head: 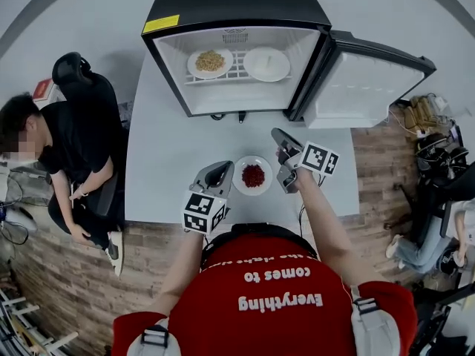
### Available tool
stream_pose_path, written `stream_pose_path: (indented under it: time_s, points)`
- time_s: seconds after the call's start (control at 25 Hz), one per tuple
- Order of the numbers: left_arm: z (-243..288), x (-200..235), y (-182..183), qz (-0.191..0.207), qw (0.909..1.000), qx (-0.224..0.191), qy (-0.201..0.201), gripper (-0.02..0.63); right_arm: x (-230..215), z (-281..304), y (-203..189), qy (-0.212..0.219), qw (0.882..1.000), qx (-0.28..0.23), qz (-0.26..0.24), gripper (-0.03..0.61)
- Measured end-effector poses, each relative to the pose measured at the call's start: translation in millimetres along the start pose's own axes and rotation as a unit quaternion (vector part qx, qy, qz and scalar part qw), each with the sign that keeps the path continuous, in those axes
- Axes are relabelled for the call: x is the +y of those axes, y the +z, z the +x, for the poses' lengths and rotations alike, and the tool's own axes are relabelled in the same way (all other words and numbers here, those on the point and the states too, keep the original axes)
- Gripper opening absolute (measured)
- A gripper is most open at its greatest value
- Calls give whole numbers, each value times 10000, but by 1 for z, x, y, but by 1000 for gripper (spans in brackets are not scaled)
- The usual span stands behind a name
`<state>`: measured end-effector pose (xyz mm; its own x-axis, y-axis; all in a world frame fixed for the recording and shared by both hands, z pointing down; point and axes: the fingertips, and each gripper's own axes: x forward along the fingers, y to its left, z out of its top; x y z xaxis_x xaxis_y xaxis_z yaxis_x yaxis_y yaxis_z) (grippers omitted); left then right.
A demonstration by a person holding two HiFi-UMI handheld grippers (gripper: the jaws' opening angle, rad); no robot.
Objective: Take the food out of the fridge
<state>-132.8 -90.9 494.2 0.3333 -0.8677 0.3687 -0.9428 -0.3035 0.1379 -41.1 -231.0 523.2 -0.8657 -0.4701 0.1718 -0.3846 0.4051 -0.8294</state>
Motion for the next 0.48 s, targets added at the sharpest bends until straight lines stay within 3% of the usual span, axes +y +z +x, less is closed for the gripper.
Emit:
stream_pose_path:
  time_s: [0.24,0.48]
  points:
    - [0,13,8,-14,9999,-73,100,-2,13,37,66,129,9983,-518,249,114]
    - [0,22,12,-110,9998,-98,166,-2,-11,68,112,134,9844,-1067,1394,138]
